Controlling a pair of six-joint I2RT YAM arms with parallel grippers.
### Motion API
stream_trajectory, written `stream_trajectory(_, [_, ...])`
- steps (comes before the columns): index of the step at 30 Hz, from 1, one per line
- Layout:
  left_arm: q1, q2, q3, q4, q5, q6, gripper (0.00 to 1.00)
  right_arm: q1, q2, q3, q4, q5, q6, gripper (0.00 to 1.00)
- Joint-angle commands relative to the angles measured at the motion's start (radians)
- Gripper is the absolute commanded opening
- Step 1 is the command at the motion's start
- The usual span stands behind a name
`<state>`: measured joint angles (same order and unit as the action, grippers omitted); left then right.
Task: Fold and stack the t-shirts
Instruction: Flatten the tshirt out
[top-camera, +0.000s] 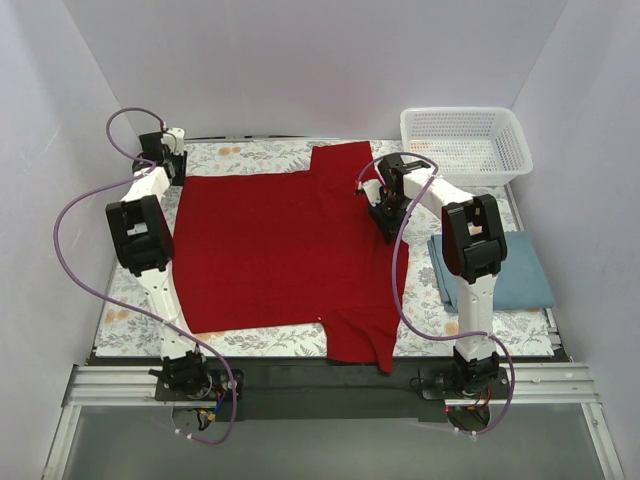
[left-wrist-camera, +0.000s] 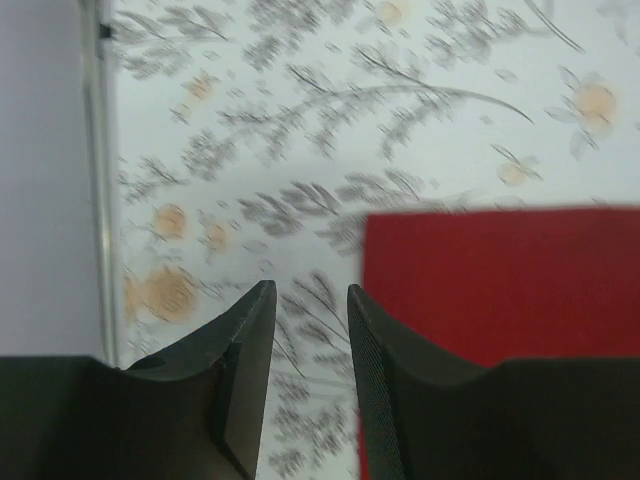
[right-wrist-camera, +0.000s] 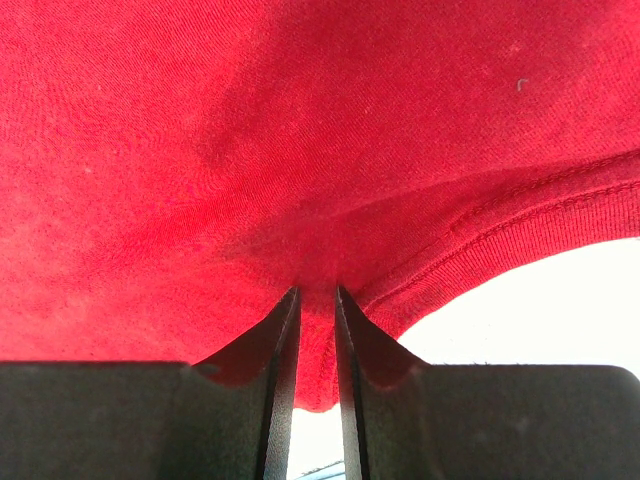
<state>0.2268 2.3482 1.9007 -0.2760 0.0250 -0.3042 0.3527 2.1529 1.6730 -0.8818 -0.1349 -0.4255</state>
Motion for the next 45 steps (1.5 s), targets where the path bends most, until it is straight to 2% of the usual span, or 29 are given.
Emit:
stream_trajectory(1, [-0.023,-0.194,-0.119,-0.018,0.152,-0.016,0.34,-0.008,-0.063,0.036,-0.003,-0.012,-0.016,0.26])
stream_trajectory(4, [-0.024,-0.268,-0.207,-0.097,0.248,-0.047,0.33,-0.008,-0.079,0.073,0.0,-0.002,-0.024,0.27])
stream_trajectory(8, [-0.021,-0.319,-0.275,-0.169,0.299,-0.064,0.34,-0.009,-0.062,0.16,0.003,0.006,-0.029,0.27])
stream_trajectory(16, [-0.001,-0.268,-0.25,-0.275,0.303,-0.072,0.34,-0.009,0.064,0.301,0.006,0.007,-0.022,0.27])
stream_trajectory(23, [0.037,-0.271,-0.31,-0.288,0.274,-0.059,0.34,-0.014,0.068,0.214,0.024,0.047,-0.041,0.26])
stream_trajectory(29, [0.072,-0.317,-0.449,-0.262,0.231,-0.024,0.32,-0.015,0.019,0.041,0.046,0.069,-0.059,0.25])
stream_trajectory(37, [0.123,-0.42,-0.64,-0.249,0.217,0.023,0.3,-0.011,-0.143,-0.218,0.041,0.017,-0.11,0.22])
stream_trajectory(41, [0.132,-0.484,-0.704,-0.256,0.239,0.05,0.3,-0.001,-0.215,-0.22,0.023,-0.015,-0.142,0.25])
stream_trajectory(44, [0.132,-0.532,-0.686,-0.262,0.334,0.059,0.32,-0.008,-0.223,-0.135,0.027,-0.023,-0.127,0.29])
stream_trajectory(45, [0.132,-0.538,-0.64,-0.269,0.402,0.053,0.33,-0.017,-0.205,-0.052,0.027,-0.047,-0.121,0.29])
